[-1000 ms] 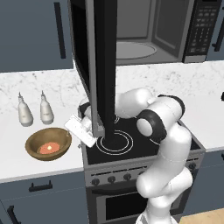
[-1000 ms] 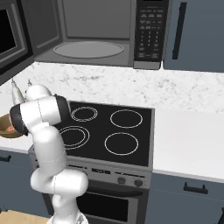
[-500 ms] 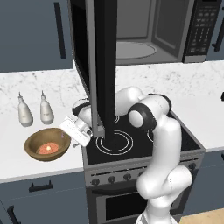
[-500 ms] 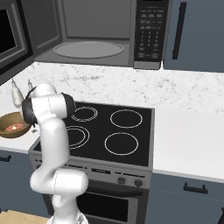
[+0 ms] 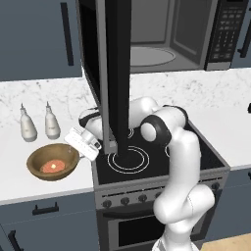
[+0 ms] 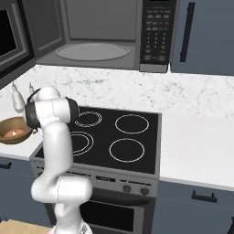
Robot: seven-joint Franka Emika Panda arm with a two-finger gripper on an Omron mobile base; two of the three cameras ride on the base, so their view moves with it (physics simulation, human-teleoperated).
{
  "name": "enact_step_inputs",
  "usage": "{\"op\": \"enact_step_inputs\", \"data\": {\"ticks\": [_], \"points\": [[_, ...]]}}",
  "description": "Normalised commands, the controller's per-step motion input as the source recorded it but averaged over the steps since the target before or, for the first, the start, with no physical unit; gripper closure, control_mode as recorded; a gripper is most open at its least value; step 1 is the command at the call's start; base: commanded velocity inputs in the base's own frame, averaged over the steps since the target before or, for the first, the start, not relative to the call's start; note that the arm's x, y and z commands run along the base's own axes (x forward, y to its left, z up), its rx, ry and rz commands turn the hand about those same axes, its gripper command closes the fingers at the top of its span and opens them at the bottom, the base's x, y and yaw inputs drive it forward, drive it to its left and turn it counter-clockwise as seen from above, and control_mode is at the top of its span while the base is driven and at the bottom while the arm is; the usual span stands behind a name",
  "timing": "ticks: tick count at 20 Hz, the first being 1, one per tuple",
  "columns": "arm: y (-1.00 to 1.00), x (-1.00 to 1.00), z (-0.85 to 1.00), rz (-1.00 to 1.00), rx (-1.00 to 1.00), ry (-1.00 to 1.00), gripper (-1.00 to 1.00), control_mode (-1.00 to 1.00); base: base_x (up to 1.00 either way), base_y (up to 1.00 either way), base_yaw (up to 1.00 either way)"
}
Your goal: Open the microwave, place the bowl with waffle inside the microwave, then close the microwave door and turn it on.
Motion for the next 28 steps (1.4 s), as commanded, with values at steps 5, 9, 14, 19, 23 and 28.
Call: {"op": "enact_step_inputs", "data": {"ticks": [5,9,14,19,23,28], "points": [[0.0,-0.01,0.0,0.0,0.0,-0.01,1.0,-1.0,0.0,0.0,0.0],[-0.22,-0.26,0.12,-0.01,0.0,-0.05,1.0,-1.0,0.0,0.0,0.0],[-0.86,-0.24,0.56,-0.04,0.07,-0.04,1.0,-1.0,0.0,0.0,0.0],[-1.0,-0.12,0.67,-0.1,0.09,0.0,1.0,-1.0,0.0,0.0,0.0],[-1.0,-0.14,0.27,-0.23,0.0,0.0,1.0,-1.0,0.0,0.0,0.0],[-1.0,-0.14,0.47,-0.26,0.0,-0.07,1.0,-1.0,0.0,0.0,0.0]]}}
